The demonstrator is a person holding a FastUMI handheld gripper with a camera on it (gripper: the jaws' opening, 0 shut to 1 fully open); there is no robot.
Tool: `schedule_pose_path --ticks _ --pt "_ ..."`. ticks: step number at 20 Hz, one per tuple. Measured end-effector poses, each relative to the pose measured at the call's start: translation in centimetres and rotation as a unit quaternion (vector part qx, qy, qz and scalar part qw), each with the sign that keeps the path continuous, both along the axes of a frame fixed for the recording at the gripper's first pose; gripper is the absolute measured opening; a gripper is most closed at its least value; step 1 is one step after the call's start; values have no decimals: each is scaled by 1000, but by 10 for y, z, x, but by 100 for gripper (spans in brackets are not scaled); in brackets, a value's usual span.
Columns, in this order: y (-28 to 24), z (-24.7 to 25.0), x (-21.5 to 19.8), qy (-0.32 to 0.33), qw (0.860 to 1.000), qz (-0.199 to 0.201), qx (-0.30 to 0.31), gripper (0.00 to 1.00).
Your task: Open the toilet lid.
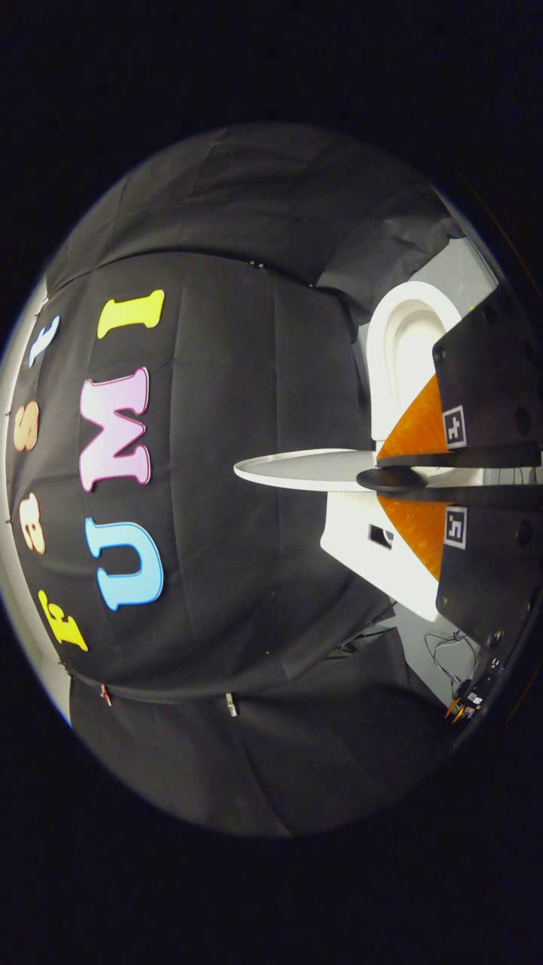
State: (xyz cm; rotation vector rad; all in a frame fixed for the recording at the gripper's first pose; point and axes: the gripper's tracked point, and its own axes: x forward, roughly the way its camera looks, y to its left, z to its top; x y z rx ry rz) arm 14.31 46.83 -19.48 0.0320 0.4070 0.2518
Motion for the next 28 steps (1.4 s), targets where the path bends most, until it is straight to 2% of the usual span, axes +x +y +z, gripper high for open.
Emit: schedule_pose_path --ticks 5,9,12,15,17,21,23,26,28 --pt "56 -3 -12 -6 999 26 -27 13" --pt "78 -4 -16 -23 997 33 -60 13" --pt "83 -5 -18 -30 996 33 -82 13" --pt "73 2 -17 -47 995 13 -92 13" --pt "76 4 -20 -51 994 21 -91 13" --pt "78 23 -34 -75 992 34 -96 20" --pt "78 36 -40 -101 988 35 -111 31" --pt "85 40 -55 -107 986 63 -110 72" --pt "79 43 -67 -101 987 63 -103 98"
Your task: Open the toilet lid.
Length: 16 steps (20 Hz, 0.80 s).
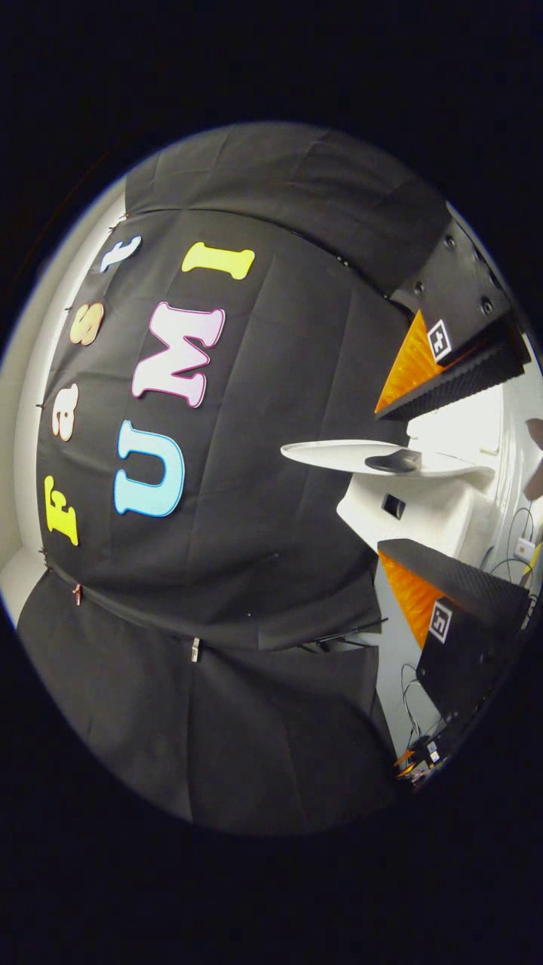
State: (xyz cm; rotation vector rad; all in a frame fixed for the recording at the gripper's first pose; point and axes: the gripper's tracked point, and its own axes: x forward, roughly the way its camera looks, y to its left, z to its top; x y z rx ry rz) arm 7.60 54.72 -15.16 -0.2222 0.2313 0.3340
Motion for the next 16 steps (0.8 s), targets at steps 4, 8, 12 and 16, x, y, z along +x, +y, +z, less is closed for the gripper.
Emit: schedule_pose_path --ticks 4,8,12,16 --pt "-20 22 -11 -14 1000 -6 24 99" --pt "-49 54 -13 -30 998 -15 46 98" --pt "-92 88 -12 -56 996 -26 60 99" --pt "-141 113 -12 -73 993 -40 84 98"
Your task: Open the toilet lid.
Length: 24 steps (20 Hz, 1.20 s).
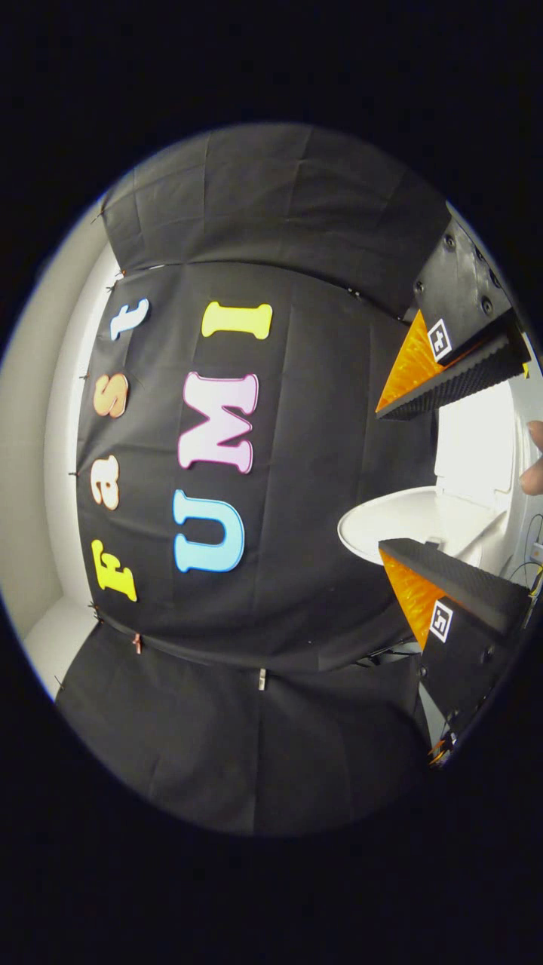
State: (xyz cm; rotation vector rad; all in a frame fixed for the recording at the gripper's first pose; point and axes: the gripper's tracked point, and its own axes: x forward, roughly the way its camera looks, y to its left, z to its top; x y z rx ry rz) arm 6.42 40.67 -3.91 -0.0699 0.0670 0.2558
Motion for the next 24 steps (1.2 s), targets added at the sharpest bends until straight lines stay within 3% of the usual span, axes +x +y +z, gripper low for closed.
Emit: schedule_pose_path --ticks 12,24 --pt "-174 64 -25 -47 993 -99 47 99" --pt "-228 53 -64 -29 988 -143 52 99"
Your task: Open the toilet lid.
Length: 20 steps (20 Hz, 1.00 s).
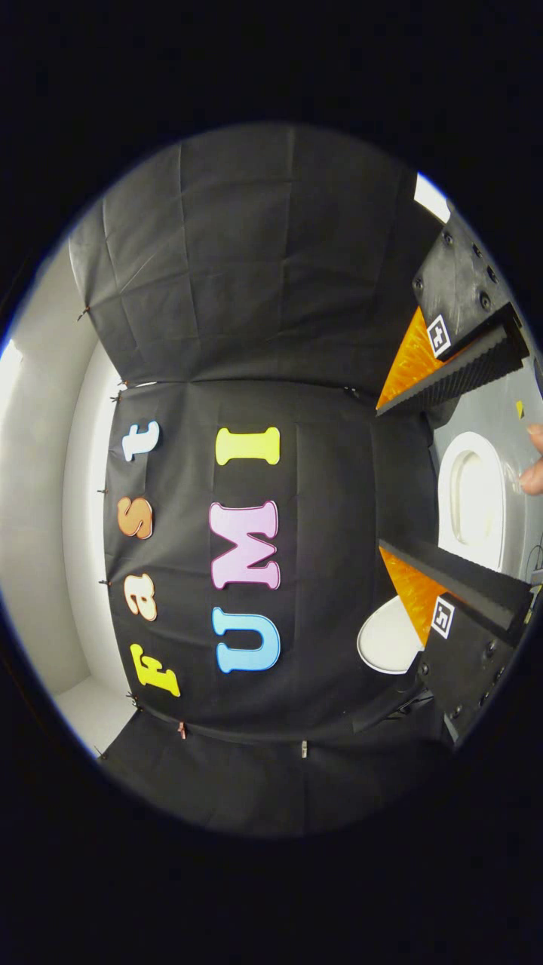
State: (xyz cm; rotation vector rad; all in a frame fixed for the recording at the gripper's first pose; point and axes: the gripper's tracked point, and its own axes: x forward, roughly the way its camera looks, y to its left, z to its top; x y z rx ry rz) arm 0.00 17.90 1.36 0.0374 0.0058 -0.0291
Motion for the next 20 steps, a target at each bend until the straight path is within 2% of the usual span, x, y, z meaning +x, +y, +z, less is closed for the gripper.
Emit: schedule_pose_path --ticks 15,20 --pt "4 -10 -3 9 1000 8 -6 99" --pt "19 -12 -3 14 999 33 -4 99"
